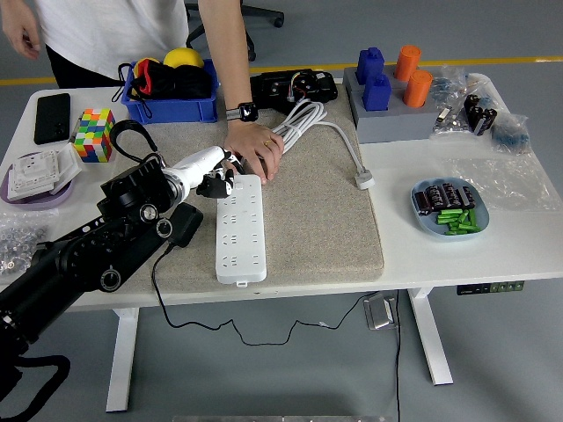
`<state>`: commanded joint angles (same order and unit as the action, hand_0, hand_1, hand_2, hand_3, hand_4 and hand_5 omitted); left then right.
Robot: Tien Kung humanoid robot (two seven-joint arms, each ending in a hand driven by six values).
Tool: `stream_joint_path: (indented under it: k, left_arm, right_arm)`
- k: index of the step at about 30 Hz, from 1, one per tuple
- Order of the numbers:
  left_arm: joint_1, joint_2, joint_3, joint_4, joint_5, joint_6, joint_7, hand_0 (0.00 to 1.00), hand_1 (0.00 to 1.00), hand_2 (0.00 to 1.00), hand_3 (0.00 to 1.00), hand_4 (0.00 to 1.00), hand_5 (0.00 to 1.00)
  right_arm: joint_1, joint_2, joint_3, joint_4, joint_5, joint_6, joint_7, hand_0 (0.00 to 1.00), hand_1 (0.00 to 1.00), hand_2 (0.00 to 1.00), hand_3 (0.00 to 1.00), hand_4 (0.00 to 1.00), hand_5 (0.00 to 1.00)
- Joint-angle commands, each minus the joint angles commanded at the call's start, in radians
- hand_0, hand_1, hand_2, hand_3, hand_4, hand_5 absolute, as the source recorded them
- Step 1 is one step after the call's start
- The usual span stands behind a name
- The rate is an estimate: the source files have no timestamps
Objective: Pull the plug out,throw it away,press the button
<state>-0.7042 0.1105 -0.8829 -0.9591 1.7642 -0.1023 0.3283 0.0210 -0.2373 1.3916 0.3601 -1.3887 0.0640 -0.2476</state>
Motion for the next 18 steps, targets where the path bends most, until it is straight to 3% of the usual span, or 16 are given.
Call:
stream_joint_path:
  k: [4, 5, 10, 11, 15, 16, 18]
  left_arm:
    - [0.034, 0.017, -0.038, -0.069, 0.022, 0.011, -0.015, 0.05, 0.053, 0.109, 0.668, 0.085, 0.002]
    - [0.043, 0.022, -0.046, -0.086, 0.023, 0.013, -0.017, 0.132, 0.136, 0.178, 0.691, 0.141, 0.002]
    - [0.114, 0.048, -0.114, -0.183, 0.043, 0.024, -0.041, 0.132, 0.136, 0.178, 0.691, 0.141, 0.002]
    - [0.13, 0.052, -0.133, -0.2, 0.055, 0.028, -0.049, 0.333, 0.369, 0.377, 0.762, 0.491, 0.002]
    - [0.182, 0.069, -0.203, -0.264, 0.075, 0.052, -0.088, 0.333, 0.369, 0.377, 0.762, 0.491, 0.002]
    - [0.191, 0.072, -0.216, -0.273, 0.077, 0.056, -0.096, 0.473, 0.509, 0.486, 0.795, 0.588, 0.002]
    - [0.221, 0.081, -0.256, -0.301, 0.084, 0.072, -0.119, 0.473, 0.509, 0.486, 0.795, 0.588, 0.002]
  right_arm:
    - [0.002, 0.001, 0.003, 0.001, -0.001, 0.0, 0.0, 0.754, 0.701, 0.709, 0.723, 0.792, 0.605]
    - [0.002, 0.001, 0.003, 0.001, -0.001, 0.0, 0.0, 0.753, 0.701, 0.709, 0.723, 0.792, 0.605]
    - [0.0, 0.003, 0.009, -0.001, -0.004, 0.0, 0.0, 0.753, 0.701, 0.709, 0.723, 0.792, 0.605]
    - [0.0, 0.004, 0.011, -0.001, -0.004, -0.001, 0.0, 0.754, 0.701, 0.709, 0.723, 0.791, 0.604]
    - [0.005, 0.005, 0.015, 0.0, -0.008, -0.001, 0.001, 0.754, 0.701, 0.709, 0.723, 0.791, 0.604]
    - [0.006, 0.005, 0.015, 0.001, -0.008, 0.0, 0.0, 0.754, 0.701, 0.709, 0.723, 0.791, 0.604]
    - [0.01, 0.006, 0.015, 0.002, -0.008, -0.001, 0.001, 0.754, 0.701, 0.709, 0.723, 0.791, 0.604]
